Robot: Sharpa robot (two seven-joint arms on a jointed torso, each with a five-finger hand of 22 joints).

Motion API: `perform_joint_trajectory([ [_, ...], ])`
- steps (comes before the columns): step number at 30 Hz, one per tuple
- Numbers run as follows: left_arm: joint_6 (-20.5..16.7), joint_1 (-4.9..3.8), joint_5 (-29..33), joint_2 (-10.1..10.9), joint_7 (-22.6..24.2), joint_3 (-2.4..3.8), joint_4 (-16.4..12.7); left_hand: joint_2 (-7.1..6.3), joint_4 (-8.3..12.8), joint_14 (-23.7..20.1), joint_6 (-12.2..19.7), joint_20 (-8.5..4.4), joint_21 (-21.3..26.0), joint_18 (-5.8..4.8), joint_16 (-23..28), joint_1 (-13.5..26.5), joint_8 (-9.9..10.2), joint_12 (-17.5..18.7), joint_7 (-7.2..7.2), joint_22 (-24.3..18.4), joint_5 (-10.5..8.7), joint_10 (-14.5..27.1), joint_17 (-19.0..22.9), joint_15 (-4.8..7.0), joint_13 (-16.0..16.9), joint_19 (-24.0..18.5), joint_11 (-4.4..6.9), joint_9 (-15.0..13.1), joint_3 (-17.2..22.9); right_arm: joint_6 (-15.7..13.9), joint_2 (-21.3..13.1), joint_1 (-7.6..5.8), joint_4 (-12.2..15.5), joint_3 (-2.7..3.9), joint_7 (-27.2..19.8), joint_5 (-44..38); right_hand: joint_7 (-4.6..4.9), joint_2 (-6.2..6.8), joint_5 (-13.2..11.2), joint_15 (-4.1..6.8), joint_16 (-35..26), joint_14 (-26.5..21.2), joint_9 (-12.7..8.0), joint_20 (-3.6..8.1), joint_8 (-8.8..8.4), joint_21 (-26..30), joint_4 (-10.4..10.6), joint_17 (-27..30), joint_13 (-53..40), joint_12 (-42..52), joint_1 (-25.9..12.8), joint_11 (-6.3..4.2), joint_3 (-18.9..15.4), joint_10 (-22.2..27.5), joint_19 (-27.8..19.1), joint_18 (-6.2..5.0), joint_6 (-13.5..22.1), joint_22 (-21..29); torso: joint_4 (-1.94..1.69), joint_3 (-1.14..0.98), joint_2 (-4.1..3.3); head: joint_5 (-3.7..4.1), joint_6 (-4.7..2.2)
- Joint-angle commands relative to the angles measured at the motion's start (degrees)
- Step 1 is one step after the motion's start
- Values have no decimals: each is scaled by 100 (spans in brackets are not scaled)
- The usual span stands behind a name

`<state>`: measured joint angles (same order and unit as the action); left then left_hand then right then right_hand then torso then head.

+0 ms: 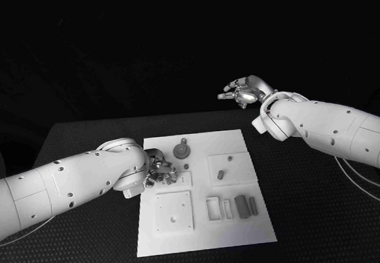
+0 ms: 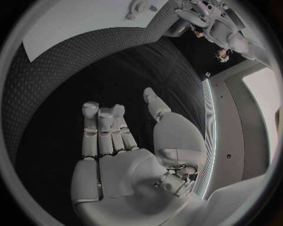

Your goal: Assemble the parts on the task board

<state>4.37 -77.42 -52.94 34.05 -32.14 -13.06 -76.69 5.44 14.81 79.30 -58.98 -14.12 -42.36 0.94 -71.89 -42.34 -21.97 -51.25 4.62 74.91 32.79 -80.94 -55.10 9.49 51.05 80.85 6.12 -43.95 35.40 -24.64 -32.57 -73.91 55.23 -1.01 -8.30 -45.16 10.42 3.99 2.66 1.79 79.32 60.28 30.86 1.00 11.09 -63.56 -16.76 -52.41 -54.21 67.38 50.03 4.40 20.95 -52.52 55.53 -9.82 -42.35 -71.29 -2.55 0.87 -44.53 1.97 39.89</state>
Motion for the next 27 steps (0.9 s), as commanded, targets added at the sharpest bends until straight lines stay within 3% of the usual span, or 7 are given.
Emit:
perform_joint_trajectory([
  [1, 253, 40, -62, -47, -66, -26, -9, 26, 9, -284, -1004, -3, -24, 165, -35, 140, -18, -34, -519, 114, 36, 21, 33, 227, -18, -48, 79, -39, 297, 73, 2, 2, 1, 4, -15, -59, 56, 9, 6, -4, 21, -50, 7, 0, 33, -6, 6, 8, 7, 30, 65, 8, -40, 35, -39, -518, 18, -1, 3, 2, 3, -2, 0],
  [17, 347, 41, -105, -159, -83, -26, 13, 81, -102, -309, -1063, 19, -58, 166, -119, 368, -22, -87, -544, 109, -86, 36, 142, 223, -82, -52, 102, -191, 329, 110, 11, 2, -3, 4, -7, -74, 55, 4, 6, -3, 23, -53, 9, -1, 36, -6, 6, 12, 14, 34, 93, 6, -57, 38, -42, -518, 13, 0, -1, 9, -1, 21, 16],
  [23, 304, 41, -131, -154, -67, -26, 25, 97, -195, -324, -1080, 25, -74, 174, -165, 451, -13, -117, -555, 107, -308, 45, 196, 218, -113, -59, 113, -262, 323, 129, 8, 2, -7, 4, -4, -79, 55, 2, 5, -3, 23, -54, 9, -2, 36, -5, 6, 13, 15, 35, 100, 6, -62, 38, -43, -518, 14, 0, -2, 10, 2, 26, 18],
  [27, 273, 41, -151, -151, -42, -26, 17, 112, -209, -327, -1085, 25, -77, 177, -175, 456, -12, -124, -558, 108, -333, 47, 209, 218, -120, -60, 115, -277, 333, 142, 15, 3, -16, 4, 0, -92, 55, 0, 6, -2, 23, -55, 9, -2, 37, -5, 6, 15, 18, 36, 108, 6, -67, 39, -44, -518, 13, 0, 0, 9, 0, 31, 25],
])
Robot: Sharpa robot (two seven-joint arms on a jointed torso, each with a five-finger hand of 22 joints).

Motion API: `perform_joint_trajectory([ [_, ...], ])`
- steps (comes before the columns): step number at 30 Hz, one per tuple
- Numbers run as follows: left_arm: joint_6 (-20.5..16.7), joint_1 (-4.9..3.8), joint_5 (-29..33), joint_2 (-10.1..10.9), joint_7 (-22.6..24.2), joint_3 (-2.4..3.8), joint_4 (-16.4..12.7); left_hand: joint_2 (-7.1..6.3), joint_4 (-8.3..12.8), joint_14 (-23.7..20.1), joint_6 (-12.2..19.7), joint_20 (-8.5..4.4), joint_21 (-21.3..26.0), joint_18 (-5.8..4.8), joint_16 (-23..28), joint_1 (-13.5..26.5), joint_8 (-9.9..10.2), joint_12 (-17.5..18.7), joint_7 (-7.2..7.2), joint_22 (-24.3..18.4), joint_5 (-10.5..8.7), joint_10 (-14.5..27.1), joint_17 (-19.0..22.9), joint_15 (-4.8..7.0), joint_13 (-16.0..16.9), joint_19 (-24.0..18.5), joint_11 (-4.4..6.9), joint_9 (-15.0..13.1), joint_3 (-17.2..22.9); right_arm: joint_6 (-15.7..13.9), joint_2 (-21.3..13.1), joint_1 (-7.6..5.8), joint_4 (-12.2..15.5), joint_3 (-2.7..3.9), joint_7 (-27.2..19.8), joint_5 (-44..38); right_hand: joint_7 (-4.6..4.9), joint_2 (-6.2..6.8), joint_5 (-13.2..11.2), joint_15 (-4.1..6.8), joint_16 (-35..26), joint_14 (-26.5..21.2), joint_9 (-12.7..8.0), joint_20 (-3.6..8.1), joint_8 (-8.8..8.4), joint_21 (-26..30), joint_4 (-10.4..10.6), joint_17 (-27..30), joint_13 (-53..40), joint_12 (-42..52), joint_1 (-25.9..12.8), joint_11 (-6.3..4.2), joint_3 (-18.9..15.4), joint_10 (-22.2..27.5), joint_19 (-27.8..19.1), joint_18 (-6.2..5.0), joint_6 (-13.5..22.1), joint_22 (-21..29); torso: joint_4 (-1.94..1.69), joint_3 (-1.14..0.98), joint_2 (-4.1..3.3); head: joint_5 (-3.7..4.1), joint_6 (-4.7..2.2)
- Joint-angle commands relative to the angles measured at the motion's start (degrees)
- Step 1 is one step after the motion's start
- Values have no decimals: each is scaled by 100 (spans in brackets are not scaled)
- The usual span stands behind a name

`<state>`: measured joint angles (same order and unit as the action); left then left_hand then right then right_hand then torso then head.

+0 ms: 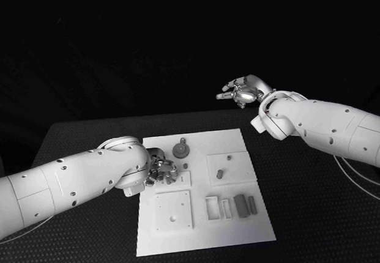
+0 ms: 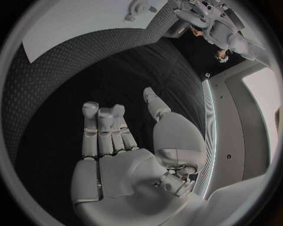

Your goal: Assemble the parts on the task board

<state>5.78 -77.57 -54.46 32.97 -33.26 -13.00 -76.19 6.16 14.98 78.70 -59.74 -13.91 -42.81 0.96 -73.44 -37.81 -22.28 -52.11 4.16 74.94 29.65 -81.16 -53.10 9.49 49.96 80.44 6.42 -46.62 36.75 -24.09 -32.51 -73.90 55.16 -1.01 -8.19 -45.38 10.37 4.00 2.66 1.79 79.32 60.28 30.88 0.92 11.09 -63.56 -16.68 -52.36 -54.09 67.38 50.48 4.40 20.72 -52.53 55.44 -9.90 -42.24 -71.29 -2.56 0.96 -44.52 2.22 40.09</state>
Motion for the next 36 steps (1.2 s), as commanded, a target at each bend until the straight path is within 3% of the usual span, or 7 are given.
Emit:
perform_joint_trajectory([
  [1, 125, 57, -6, -45, 74, -31, -31, 46, -226, -268, -1010, 4, -33, 176, -22, 2, 19, -39, -512, 105, -18, 70, 11, 218, -12, -20, 86, -13, 202, 89, 10, 3, -11, 4, -11, -71, 59, -1, 6, -2, 23, -55, 7, 6, 37, -4, -3, 10, 6, 36, 65, 6, -45, 40, -36, -510, 2, 0, 0, 0, -1, 9, 5],
  [8, 80, 57, -129, -59, 130, -30, -15, 92, -194, -272, -1036, 9, -64, 181, -71, -4, 11, -68, -524, 112, 120, 71, 41, 216, -32, -14, 97, -70, 249, 104, 13, 9, -13, 4, -9, -75, 59, -2, 6, -2, 23, -57, 7, 6, 37, -4, -3, 11, 8, 37, 71, 6, -50, 40, -37, -510, 3, 1, -6, 1, 1, 11, 2],
  [17, 179, 57, -354, -49, 141, -27, -20, 109, -66, -278, -1098, 23, -142, 186, -181, -12, -31, -147, -555, 117, 466, 72, 82, 201, -57, 8, 125, -178, 286, 128, 13, 15, -18, 3, -4, -77, 60, -2, 5, -3, 23, -58, 7, 5, 37, -3, -2, 12, 10, 37, 73, 6, -56, 41, -39, -510, 3, 1, -2, 1, -1, 17, 15],
  [36, 397, 56, -337, -19, 129, -26, -38, 113, -19, -292, -1138, 35, -169, 188, -221, -35, -66, -208, -574, 111, 572, 72, 114, 186, -58, 5, 143, -234, 291, 155, 20, 42, -37, 3, -1, -82, 60, -4, 5, -3, 22, -62, 7, 3, 37, -1, 0, 15, 14, 38, 78, 7, -69, 43, -42, -510, 3, 2, -8, 0, 1, 28, 43],
])
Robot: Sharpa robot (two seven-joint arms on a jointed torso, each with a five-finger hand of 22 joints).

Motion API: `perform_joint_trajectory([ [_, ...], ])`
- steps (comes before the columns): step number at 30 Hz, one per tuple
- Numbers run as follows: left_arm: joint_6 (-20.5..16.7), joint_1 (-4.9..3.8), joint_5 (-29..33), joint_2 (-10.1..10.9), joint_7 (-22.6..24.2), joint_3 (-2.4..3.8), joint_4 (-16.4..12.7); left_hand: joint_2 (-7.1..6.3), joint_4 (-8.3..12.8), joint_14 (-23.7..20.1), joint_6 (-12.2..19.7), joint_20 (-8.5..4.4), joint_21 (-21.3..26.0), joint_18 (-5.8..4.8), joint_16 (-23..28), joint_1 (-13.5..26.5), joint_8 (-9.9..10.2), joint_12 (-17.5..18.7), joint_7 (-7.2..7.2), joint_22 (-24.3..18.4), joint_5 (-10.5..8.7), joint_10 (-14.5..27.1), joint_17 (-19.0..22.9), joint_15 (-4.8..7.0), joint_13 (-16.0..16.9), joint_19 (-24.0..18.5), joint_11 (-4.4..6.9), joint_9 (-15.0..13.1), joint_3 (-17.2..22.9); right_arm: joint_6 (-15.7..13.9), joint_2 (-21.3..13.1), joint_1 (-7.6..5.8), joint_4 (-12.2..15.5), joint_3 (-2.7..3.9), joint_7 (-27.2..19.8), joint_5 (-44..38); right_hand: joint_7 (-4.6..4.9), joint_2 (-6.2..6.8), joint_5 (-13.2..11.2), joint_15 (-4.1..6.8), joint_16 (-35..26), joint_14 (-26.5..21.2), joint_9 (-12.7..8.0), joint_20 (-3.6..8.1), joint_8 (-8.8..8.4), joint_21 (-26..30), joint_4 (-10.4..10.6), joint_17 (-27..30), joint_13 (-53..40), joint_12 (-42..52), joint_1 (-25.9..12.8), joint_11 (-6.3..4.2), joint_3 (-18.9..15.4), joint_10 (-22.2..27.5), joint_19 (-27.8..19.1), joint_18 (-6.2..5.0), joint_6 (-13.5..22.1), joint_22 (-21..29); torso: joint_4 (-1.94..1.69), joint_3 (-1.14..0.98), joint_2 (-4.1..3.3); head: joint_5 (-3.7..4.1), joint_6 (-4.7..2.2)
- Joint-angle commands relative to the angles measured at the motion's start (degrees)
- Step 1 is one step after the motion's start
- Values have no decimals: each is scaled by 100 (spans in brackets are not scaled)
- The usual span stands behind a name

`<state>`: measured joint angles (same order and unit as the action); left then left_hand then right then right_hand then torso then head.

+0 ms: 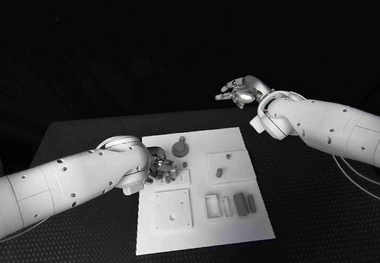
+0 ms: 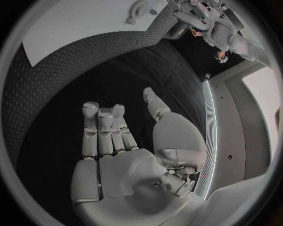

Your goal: Assemble the parts on the task board

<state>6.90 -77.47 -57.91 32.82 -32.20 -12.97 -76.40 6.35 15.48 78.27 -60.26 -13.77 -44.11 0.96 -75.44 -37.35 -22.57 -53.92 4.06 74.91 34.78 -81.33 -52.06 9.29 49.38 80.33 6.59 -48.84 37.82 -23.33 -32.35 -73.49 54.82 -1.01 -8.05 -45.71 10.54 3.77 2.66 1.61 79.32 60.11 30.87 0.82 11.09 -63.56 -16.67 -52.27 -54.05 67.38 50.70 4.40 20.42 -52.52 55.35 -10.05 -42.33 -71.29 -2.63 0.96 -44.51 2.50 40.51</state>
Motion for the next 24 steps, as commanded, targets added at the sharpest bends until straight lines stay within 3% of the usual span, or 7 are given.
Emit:
perform_joint_trajectory([
  [1, 289, 47, 20, -2, 17, -30, -17, 95, -70, -249, -1086, 22, -40, 187, -22, -81, -38, -29, -565, 113, 62, 90, 10, 205, 0, 16, 126, -14, 183, 78, 4, 2, -2, 4, -13, -50, 43, 18, 5, 14, 22, -45, 8, 12, 37, 0, 0, 6, 10, 38, 56, 7, -38, 43, -33, -495, 12, 3, -2, 1, 0, 1, 5],
  [24, 370, 45, 368, 68, -88, -30, 0, 134, -83, -257, -1082, 33, -45, 185, -38, -53, -40, -58, -566, 109, 89, 105, 29, 197, 4, 8, 128, -34, 170, 90, 4, 5, -14, 4, -12, -61, 44, 13, 6, 14, 22, -49, 8, 10, 36, 2, -1, 9, 16, 39, 68, 7, -51, 47, -37, -495, 14, 4, 1, 1, -1, -6, 27],
])
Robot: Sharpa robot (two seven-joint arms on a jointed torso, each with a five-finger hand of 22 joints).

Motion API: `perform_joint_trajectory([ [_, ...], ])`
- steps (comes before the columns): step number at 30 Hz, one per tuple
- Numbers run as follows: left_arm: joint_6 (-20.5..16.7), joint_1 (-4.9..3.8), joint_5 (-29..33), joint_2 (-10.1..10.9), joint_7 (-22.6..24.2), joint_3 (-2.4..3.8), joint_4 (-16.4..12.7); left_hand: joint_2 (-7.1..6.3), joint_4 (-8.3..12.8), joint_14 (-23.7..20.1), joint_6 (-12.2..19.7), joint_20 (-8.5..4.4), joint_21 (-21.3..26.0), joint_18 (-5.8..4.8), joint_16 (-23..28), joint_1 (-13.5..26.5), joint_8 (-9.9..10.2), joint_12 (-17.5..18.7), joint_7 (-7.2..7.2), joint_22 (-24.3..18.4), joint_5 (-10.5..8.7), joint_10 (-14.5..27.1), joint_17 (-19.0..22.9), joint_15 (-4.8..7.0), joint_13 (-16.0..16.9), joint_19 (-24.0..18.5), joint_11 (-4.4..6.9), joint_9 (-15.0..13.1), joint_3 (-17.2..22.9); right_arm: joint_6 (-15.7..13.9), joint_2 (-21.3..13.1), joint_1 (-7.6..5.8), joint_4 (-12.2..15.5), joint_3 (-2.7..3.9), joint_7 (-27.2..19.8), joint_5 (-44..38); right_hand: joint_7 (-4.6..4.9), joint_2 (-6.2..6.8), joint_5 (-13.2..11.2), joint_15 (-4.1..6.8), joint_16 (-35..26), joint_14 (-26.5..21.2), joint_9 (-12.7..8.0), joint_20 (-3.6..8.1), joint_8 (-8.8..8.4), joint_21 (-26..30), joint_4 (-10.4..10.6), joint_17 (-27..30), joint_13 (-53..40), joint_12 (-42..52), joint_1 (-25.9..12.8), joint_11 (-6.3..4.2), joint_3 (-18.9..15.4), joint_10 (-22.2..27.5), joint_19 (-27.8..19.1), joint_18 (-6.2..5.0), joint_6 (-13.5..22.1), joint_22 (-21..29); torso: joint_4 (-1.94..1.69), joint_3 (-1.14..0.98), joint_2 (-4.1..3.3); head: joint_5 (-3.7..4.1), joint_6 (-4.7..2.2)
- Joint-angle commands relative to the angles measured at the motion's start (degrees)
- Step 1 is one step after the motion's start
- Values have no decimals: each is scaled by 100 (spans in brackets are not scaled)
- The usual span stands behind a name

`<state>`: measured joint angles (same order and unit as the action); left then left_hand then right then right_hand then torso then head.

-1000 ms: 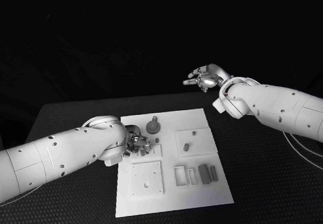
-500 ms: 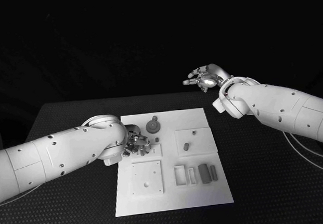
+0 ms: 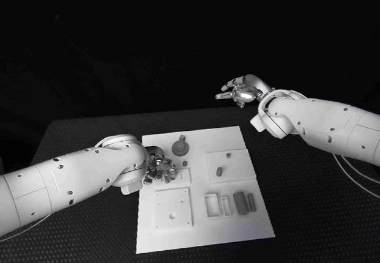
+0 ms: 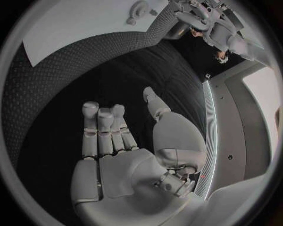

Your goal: Assemble the parts on the task board

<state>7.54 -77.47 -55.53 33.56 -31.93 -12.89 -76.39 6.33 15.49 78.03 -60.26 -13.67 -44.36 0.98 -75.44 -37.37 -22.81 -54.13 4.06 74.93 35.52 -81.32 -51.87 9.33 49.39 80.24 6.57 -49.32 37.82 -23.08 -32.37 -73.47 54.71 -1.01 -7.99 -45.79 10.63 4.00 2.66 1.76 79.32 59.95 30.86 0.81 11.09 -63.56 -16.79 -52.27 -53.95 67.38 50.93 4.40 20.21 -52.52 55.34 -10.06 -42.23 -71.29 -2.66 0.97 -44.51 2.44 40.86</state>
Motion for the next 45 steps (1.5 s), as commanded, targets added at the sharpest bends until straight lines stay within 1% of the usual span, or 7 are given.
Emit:
perform_joint_trajectory([
  [1, 316, 45, 130, -10, -121, -37, 4, 138, -85, -233, -1081, 23, -20, 183, -38, -49, -16, -38, -566, 107, 14, 104, 11, 193, 4, 17, 129, 13, 170, 67, 5, 3, -3, 4, -18, -52, 34, -10, 6, -1, 22, -34, 8, 11, 36, 2, 11, 9, 7, 39, 46, 7, -31, 47, -36, -494, 4, 4, 8, -1, -2, -3, -11],
  [22, 309, 43, 174, -164, -228, -38, 90, 159, -197, -257, -1063, 41, -20, 195, -70, 51, -4, -92, -563, 96, -236, 137, 80, 187, -12, -8, 126, -31, 130, 85, 7, 6, -3, 4, -18, -64, 35, -15, 5, -1, 22, -36, 7, 9, 36, 4, 11, 12, 12, 41, 54, 8, -44, 49, -38, -494, 6, 5, 11, -10, -1, -25, -7],
  [36, 441, 45, -6, -289, -261, -39, 228, 147, -244, -264, -1062, 45, -21, 200, -84, 89, 1, -104, -564, 95, -325, 144, 99, 186, -23, -12, 127, -42, 105, 82, 7, 6, 3, 4, -19, -83, 35, -17, 5, -1, 23, -38, 7, 8, 36, 4, 11, 14, 15, 42, 61, 8, -53, 50, -39, -494, 6, 6, 9, 1, -3, -2, -4],
  [38, 419, 46, -6, -312, -260, -39, 239, 131, -264, -268, -1061, 47, -21, 203, -89, 106, 3, -109, -564, 94, -383, 148, 110, 186, -29, -15, 127, -47, 87, 83, 8, 6, 4, 4, -20, -86, 35, -17, 5, -1, 23, -38, 7, 7, 36, 5, 11, 15, 15, 43, 63, 8, -54, 50, -40, -494, 6, 6, 10, 4, -3, 4, 0],
  [41, 407, 46, -7, -308, -266, -39, 239, 76, -323, -278, -1055, 47, -19, 215, -99, 124, 13, -119, -566, 92, -638, 155, 139, 191, -46, -25, 126, -59, 60, 84, 20, 7, -3, 4, -22, -86, 35, -17, 5, -1, 23, -38, 7, 7, 36, 5, 11, 15, 16, 43, 64, 8, -56, 50, -40, -494, 6, 6, 11, 6, -4, 11, -3],
  [43, 404, 46, -13, -306, -267, -40, 248, 28, -357, -283, -1051, 51, -16, 218, -102, 144, 19, -123, -562, 89, -727, 159, 154, 193, -55, -30, 124, -63, 33, 81, 14, 7, 4, 4, -23, -86, 35, -16, 5, -1, 23, -38, 7, 7, 36, 5, 11, 15, 16, 43, 65, 8, -57, 50, -40, -494, 6, 7, 13, 6, -3, 12, 1],
  [45, 328, 46, -16, -295, -279, -40, 247, 28, -350, -293, -1040, 53, -22, 225, -113, 251, 24, -134, -556, 93, -710, 166, 176, 198, -64, -33, 116, -80, -193, 83, 14, 9, 0, 4, -23, -86, 35, -16, 5, -1, 24, -39, 7, 7, 36, 5, 11, 16, 17, 43, 65, 8, -59, 51, -40, -494, 7, 7, 11, 5, 0, 12, 3],
])
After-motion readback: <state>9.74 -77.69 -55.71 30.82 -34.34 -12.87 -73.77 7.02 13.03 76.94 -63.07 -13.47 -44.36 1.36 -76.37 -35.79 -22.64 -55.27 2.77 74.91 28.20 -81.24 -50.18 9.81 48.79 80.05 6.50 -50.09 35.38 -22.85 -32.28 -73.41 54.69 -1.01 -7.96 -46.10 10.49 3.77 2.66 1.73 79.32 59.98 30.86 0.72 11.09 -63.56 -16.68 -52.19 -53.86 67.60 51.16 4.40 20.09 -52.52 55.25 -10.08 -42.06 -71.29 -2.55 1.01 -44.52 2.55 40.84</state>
